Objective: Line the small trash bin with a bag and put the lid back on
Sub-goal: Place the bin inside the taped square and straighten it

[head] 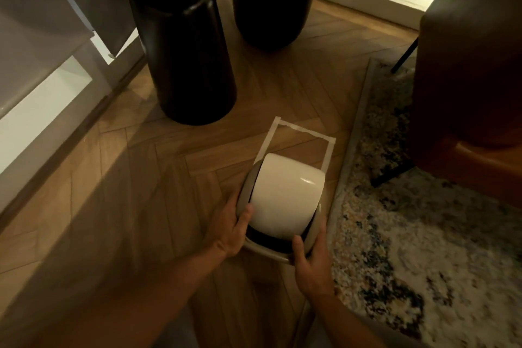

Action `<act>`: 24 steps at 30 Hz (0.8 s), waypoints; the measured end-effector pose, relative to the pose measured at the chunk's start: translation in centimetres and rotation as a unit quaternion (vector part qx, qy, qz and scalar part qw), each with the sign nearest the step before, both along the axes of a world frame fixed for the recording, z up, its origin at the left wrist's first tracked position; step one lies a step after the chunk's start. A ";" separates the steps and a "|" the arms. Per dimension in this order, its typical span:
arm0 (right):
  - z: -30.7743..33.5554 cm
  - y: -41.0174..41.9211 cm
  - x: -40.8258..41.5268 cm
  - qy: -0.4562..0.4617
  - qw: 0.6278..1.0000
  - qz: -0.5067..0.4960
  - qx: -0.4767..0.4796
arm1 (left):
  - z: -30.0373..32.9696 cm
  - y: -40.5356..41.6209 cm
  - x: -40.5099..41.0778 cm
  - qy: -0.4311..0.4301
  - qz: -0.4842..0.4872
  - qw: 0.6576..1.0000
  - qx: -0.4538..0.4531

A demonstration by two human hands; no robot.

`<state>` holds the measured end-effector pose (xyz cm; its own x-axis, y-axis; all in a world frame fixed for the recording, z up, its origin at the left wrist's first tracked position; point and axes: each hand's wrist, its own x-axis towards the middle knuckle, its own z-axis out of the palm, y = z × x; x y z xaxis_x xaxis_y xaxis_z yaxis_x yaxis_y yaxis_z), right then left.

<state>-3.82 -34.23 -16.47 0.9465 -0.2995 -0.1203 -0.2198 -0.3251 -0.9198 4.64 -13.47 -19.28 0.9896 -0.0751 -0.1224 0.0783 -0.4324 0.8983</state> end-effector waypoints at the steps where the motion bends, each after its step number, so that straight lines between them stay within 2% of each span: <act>1: -0.1 -0.2 0.5 -0.008 1.000 -0.009 -0.002 | 0.1 -0.3 0.6 -0.007 0.007 1.000 0.001; 6: -0.3 -1.4 2.8 -0.026 1.000 -0.009 0.001 | 0.6 -1.6 3.3 -0.027 0.011 0.999 0.024; 12: -0.3 -2.4 6.0 -0.030 0.999 0.010 -0.008 | -0.9 -3.0 5.8 -0.031 0.025 0.999 -0.034; 17: -0.1 -3.4 8.7 -0.050 0.998 0.026 -0.026 | -1.6 -3.6 8.0 -0.054 0.053 0.997 -0.026; 24: 0.2 -4.1 11.2 -0.069 0.997 -0.005 -0.032 | 1.4 -4.8 10.8 -0.076 0.054 0.995 -0.019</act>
<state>7.34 -38.34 -16.29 0.9498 -0.3113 0.0311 -0.0954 -0.3829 -0.9189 15.40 -18.28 -17.85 0.9991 0.0313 0.0295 -0.0148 -0.3936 0.9192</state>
